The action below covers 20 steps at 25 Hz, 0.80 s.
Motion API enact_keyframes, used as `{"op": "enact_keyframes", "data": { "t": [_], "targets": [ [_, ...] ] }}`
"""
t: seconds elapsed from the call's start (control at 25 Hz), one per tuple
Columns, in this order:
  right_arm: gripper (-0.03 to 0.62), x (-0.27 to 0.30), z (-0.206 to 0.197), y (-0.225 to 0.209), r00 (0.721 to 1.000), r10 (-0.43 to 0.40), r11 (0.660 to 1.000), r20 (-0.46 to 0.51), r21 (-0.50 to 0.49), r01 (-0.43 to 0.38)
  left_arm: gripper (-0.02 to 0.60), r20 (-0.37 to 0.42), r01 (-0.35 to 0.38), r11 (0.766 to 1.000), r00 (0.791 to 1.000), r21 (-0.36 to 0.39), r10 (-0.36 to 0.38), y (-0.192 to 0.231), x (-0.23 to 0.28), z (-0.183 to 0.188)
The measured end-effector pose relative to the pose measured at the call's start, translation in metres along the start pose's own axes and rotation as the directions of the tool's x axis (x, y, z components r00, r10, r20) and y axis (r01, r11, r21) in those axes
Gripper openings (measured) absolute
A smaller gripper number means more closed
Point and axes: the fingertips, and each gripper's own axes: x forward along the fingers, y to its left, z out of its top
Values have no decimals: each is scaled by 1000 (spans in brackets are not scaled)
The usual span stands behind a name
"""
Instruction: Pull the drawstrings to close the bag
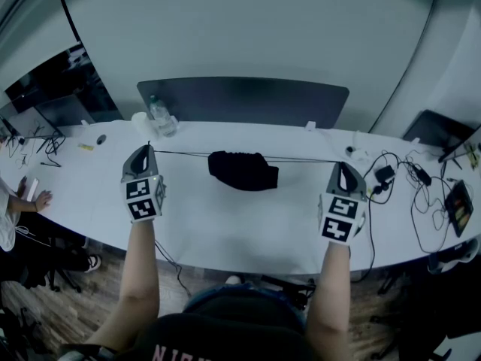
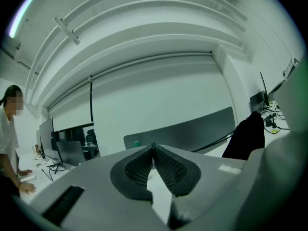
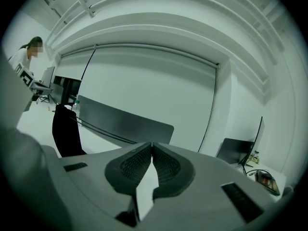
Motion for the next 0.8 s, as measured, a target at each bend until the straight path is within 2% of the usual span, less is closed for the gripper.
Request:
{"op": "enact_keyframes", "data": {
  "t": [0.32, 0.8],
  "targets": [
    [5, 5, -3, -6, 1000, -24, 1000, -18, -1, 24, 12, -6, -15, 1000, 1000, 11, 16, 8, 4, 0],
    [5, 9, -3, -6, 999, -42, 999, -25, -1, 42, 12, -10, -76, 997, 997, 5, 76, 36, 7, -7]
  ]
}}
